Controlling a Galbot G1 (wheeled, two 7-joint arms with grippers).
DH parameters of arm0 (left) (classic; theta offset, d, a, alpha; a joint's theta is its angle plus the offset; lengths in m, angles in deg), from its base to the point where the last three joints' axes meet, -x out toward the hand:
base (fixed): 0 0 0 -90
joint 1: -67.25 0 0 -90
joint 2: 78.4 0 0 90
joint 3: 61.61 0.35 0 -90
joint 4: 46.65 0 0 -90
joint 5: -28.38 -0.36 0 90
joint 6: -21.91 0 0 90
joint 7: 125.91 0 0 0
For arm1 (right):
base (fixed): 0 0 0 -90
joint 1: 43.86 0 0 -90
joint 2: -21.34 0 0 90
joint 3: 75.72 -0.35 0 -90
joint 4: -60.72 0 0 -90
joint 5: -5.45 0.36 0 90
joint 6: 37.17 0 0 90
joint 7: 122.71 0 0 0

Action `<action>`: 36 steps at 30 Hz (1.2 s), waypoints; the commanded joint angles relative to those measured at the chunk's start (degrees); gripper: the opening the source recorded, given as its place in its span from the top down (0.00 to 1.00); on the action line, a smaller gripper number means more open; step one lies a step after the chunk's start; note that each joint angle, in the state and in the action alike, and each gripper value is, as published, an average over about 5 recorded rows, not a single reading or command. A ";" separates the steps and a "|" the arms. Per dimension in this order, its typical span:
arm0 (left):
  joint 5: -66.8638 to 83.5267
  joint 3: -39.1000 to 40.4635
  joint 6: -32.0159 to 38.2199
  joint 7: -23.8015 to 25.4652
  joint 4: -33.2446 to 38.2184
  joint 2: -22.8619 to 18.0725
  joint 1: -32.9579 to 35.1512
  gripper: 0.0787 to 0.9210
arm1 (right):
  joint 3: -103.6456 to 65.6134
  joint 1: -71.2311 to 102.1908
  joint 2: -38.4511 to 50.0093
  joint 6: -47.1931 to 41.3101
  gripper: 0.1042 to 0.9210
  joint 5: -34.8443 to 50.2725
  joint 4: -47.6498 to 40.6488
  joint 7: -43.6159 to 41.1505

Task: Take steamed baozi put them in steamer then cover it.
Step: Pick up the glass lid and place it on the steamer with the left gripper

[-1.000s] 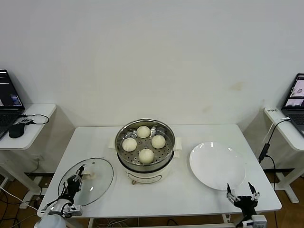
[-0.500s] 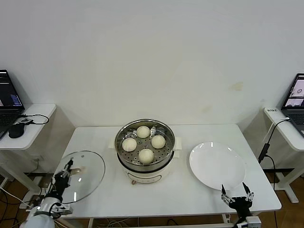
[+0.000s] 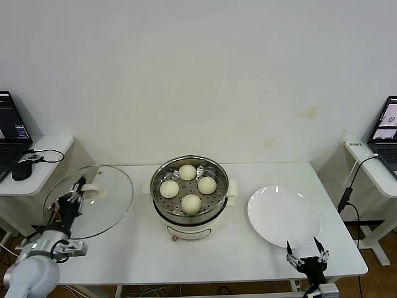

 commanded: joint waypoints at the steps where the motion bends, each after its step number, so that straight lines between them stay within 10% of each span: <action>1: -0.18 19.49 -12.21 6.51 8.90 3.45 -9.35 0.92 | -0.15 0.22 -0.40 0.75 0.12 -0.90 0.20 0.12; 16: -6.27 37.20 -21.54 13.70 1.51 -7.19 -26.83 0.92 | 2.19 -0.36 -2.64 2.51 0.12 -5.86 -1.52 0.62; 36: -15.25 41.17 -21.36 14.54 -9.03 -18.23 -32.33 0.92 | 3.20 -0.74 -3.47 3.19 0.12 -7.82 -3.49 1.05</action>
